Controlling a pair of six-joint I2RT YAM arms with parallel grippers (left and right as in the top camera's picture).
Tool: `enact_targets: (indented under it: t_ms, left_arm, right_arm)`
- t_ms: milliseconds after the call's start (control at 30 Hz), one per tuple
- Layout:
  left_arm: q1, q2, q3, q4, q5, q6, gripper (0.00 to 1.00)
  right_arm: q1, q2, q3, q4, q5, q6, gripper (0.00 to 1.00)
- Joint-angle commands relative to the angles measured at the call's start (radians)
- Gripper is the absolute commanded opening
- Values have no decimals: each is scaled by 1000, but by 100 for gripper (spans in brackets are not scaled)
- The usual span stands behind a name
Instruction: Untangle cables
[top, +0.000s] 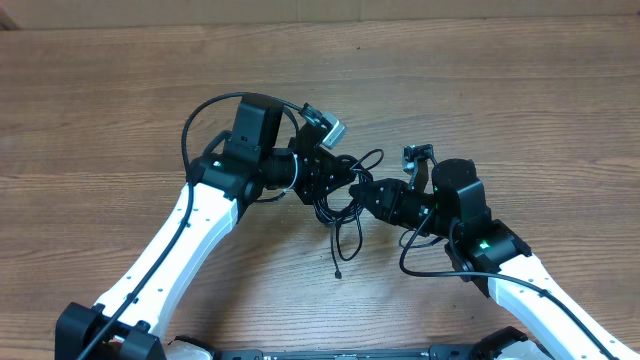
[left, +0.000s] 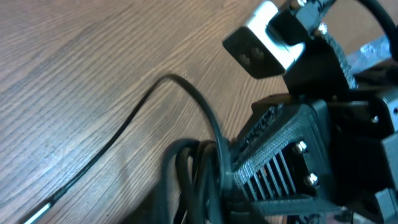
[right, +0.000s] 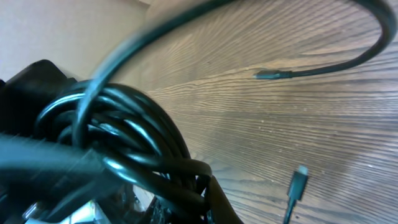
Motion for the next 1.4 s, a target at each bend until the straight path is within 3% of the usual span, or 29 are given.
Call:
enact_targets:
  t_ms: [0, 133, 300, 400, 467, 600, 667, 733, 833, 933, 1067, 1133, 1367]
  left_arm:
    - [-6, 29, 5, 4, -39, 18, 5]
    - [-5, 29, 5, 4, -76, 18, 4]
    - [-6, 29, 3, 0, -113, 6, 4]
    - [-6, 29, 3, 0, -221, -54, 4]
    - [-5, 29, 3, 3, -286, -124, 4]
    - [-5, 28, 3, 19, -273, -200, 4]
    - [-5, 26, 4, 36, -258, -204, 5]
    - [6, 17, 14, 64, -206, -203, 4]
    - [37, -13, 21, 77, -195, -215, 4]
    - [79, -47, 21, 65, -194, -270, 4]
    - [119, -68, 21, 62, -161, -319, 4]
    - [132, -67, 21, 94, -55, -343, 4]
    - [130, -67, 21, 79, -13, -422, 4]
  right_arm:
    - [-1, -10, 8, 22, -75, -42, 4]
    - [-1, -10, 8, 50, -168, -66, 4]
    - [-1, -10, 8, 285, -444, -119, 4]
    - [-1, -10, 8, 391, -606, -144, 4]
    - [-1, -10, 8, 377, -624, -169, 10]
    - [-1, -8, 8, 365, -544, -169, 17]
    - [-1, -7, 8, 349, -480, -169, 23]
    - [-1, -7, 8, 301, -369, -169, 49]
    - [-1, -7, 8, 204, -199, -169, 63]
    - [-1, -8, 8, 108, -83, -169, 70]
    - [-1, -8, 8, 72, -90, -169, 75]
    - [-1, -8, 8, 72, -117, -171, 91]
    - [-1, -6, 8, 94, -166, -416, 100]
